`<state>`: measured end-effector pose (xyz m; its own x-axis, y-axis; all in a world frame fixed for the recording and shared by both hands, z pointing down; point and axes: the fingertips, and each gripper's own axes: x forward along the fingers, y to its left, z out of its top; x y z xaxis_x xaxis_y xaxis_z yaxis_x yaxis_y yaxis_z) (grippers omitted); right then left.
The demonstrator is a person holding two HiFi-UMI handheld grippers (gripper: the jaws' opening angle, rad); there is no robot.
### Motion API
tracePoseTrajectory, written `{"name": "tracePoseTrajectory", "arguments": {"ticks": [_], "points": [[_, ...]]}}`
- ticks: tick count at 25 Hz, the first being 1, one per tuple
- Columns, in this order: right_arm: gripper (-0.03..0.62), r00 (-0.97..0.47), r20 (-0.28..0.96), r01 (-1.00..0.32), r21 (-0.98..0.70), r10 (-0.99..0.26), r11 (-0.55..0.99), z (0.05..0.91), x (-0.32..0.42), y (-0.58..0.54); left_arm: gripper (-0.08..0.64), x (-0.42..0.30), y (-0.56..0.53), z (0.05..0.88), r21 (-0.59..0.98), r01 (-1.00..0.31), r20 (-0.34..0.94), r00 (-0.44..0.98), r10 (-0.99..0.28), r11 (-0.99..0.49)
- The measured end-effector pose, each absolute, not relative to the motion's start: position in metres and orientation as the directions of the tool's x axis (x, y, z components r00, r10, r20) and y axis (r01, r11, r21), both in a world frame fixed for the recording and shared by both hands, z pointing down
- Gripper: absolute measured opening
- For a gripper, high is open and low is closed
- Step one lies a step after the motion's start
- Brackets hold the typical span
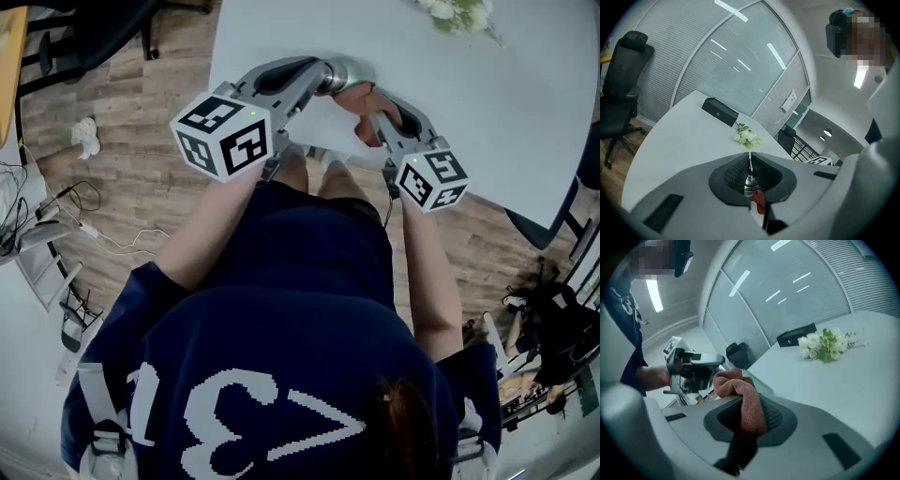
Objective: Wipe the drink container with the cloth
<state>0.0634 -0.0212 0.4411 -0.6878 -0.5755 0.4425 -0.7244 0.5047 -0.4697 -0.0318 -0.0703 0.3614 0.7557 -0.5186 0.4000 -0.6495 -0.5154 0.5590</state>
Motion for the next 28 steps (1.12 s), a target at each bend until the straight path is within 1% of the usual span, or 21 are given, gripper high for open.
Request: {"name": "tracePoseTrajectory", "arguments": {"ticks": [2, 4, 7, 10, 13, 15, 17, 18, 21, 24, 26, 28], "points": [[0.066, -0.713, 0.364, -0.697, -0.456, -0.599, 0.553, 0.408, 0.051, -0.03, 0.025, -0.034, -0.071, 0.362, 0.554, -0.653, 0.404, 0.753, -0.519, -0.517], [0.066, -0.744, 0.304, -0.666, -0.408, -0.595, 0.624, 0.378, 0.032, -0.037, 0.025, -0.033, -0.07, 0.362, 0.549, -0.649, 0.405, 0.758, -0.511, -0.527], [0.066, -0.754, 0.293, -0.657, -0.33, -0.589, 0.677, 0.366, 0.013, -0.045, 0.025, -0.031, -0.069, 0.361, 0.529, -0.655, 0.411, 0.754, -0.512, -0.54], [0.066, -0.698, 0.338, -0.716, -0.346, -0.631, 0.607, 0.393, 0.035, -0.053, 0.025, -0.034, -0.068, 0.363, 0.524, -0.659, 0.415, 0.751, -0.514, -0.54], [0.066, -0.607, 0.453, -0.795, -0.347, -0.653, 0.498, 0.437, 0.07, -0.059, 0.025, -0.035, -0.067, 0.363, 0.518, -0.655, 0.411, 0.755, -0.512, -0.551], [0.066, -0.57, 0.505, -0.821, -0.379, -0.648, 0.427, 0.46, 0.085, -0.059, 0.025, -0.032, -0.065, 0.361, 0.512, -0.644, 0.402, 0.764, -0.504, -0.568], [0.066, -0.566, 0.51, -0.82, -0.429, -0.648, 0.378, 0.462, 0.087, -0.06, 0.025, -0.025, -0.061, 0.358, 0.486, -0.632, 0.398, 0.775, -0.491, -0.604], [0.066, -0.576, 0.492, -0.81, -0.452, -0.653, 0.375, 0.454, 0.083, -0.062, 0.025, -0.022, -0.06, 0.357, 0.464, -0.628, 0.4, 0.778, -0.485, -0.624], [0.066, -0.647, 0.388, -0.748, -0.493, -0.657, 0.445, 0.414, 0.059, -0.066, 0.025, -0.017, -0.057, 0.356, 0.407, -0.623, 0.41, 0.778, -0.475, -0.668], [0.066, -0.736, 0.29, -0.664, -0.484, -0.611, 0.57, 0.371, 0.026, -0.069, 0.025, -0.013, -0.059, 0.356, 0.371, -0.621, 0.42, 0.776, -0.471, -0.691], [0.066, -0.769, 0.265, -0.631, -0.457, -0.581, 0.627, 0.354, 0.011, -0.071, 0.025, -0.012, -0.059, 0.355, 0.338, -0.62, 0.43, 0.771, -0.47, -0.708], [0.066, -0.775, 0.289, -0.629, -0.44, -0.562, 0.641, 0.358, 0.008, -0.075, 0.025, -0.013, -0.059, 0.355, 0.318, -0.614, 0.432, 0.772, -0.466, -0.722]]}}
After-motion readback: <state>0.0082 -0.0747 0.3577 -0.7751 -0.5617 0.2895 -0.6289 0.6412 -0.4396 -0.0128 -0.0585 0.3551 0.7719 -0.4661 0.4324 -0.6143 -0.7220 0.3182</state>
